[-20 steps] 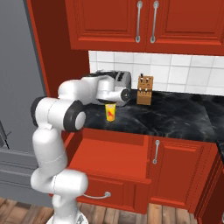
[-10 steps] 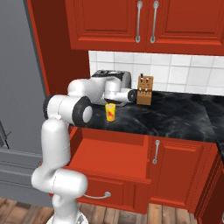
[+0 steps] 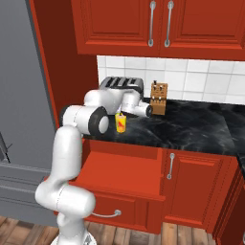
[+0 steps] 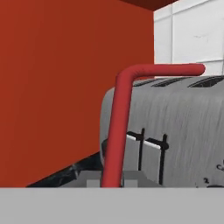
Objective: Pick up the straw from the left drawer and put it inside the smoothie cup.
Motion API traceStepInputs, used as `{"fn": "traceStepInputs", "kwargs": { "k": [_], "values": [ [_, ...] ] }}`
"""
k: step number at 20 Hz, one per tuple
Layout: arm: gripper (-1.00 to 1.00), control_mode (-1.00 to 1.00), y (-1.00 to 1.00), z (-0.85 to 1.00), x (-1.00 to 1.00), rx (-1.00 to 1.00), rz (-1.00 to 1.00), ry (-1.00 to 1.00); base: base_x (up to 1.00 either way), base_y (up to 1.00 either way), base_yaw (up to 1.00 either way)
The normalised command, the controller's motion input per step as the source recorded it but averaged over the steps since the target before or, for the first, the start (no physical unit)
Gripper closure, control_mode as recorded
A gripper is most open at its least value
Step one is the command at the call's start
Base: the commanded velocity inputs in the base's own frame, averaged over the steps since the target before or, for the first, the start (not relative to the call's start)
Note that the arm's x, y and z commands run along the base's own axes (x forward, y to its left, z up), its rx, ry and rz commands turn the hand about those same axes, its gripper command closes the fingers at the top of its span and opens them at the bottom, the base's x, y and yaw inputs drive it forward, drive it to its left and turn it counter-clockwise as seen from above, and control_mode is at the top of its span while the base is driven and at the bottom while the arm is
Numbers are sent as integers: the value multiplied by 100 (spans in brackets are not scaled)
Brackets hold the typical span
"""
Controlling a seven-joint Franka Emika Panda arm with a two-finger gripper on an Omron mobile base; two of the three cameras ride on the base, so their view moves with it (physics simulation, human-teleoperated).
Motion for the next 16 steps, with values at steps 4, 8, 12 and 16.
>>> {"fn": "traceStepInputs", "kwargs": {
  "k": [4, 8, 12, 16],
  "values": [
    [100, -100, 0, -12, 29, 6, 9, -7, 0, 0, 0],
    [100, -100, 0, -12, 28, 5, 8, -7, 0, 0, 0],
    [100, -100, -14, -15, 10, 3, 5, -7, 0, 0, 0],
    [100, -100, -16, -12, -9, 0, 2, -4, 0, 0, 0]
  ]
}}
